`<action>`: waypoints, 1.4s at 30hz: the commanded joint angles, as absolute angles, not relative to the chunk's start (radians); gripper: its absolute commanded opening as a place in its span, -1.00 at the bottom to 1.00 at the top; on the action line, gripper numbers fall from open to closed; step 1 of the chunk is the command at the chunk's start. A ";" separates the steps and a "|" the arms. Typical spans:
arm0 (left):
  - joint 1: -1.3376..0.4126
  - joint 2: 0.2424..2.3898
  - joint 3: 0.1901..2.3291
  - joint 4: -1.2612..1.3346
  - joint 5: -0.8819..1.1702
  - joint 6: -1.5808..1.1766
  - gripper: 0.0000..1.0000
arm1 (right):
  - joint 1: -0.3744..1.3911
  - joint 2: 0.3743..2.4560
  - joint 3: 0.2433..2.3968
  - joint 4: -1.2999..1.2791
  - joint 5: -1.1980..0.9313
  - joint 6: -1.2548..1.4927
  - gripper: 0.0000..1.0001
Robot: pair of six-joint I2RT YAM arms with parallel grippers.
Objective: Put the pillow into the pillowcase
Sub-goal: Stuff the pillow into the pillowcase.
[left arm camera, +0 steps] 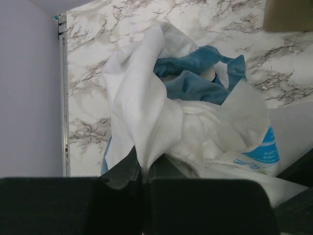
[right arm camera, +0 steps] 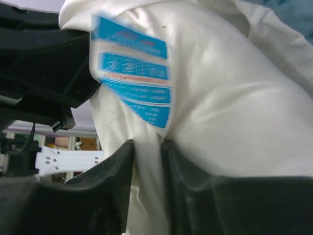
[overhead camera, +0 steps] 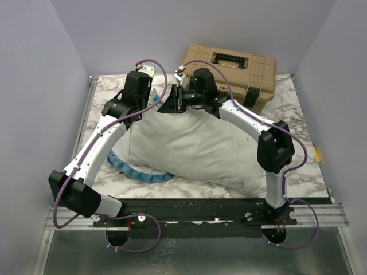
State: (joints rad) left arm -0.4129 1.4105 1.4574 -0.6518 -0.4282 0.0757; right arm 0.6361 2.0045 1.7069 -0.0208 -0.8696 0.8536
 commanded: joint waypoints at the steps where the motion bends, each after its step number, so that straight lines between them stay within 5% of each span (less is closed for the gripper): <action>1: -0.373 1.322 1.490 -0.669 -0.414 0.032 -1.00 | 0.643 1.918 1.743 -0.184 -0.854 0.649 -0.06; 5: -0.373 1.278 1.451 -0.667 -0.355 -0.029 -1.00 | 0.644 1.820 1.753 -0.241 -0.726 0.470 0.57; 15: -0.373 1.214 1.399 -0.666 -0.285 -0.104 -1.00 | 0.695 1.941 1.897 -0.149 -0.779 0.435 0.72; 17: -0.373 1.208 1.396 -0.667 -0.283 -0.113 -1.00 | 0.724 1.993 1.950 -0.165 -0.806 0.437 0.60; 22: -0.373 1.205 1.412 -0.668 -0.306 -0.147 -1.00 | 0.787 2.062 1.938 -0.288 -0.828 0.425 -0.14; 23: -0.373 1.202 1.416 -0.669 -0.308 -0.150 -0.90 | 0.794 2.054 1.890 -0.290 -0.824 0.426 -0.26; 28: -0.372 1.194 1.430 -0.695 -0.305 -0.150 0.23 | 0.805 2.013 1.684 -0.265 -0.817 0.464 -0.82; 34: -0.373 1.165 1.406 -0.712 -0.273 -0.133 0.65 | 0.807 2.051 1.592 -0.267 -0.869 0.522 -0.92; 42: -0.373 1.171 1.329 -0.662 -0.227 -0.126 0.63 | 0.818 2.095 1.595 -0.259 -0.902 0.564 -0.92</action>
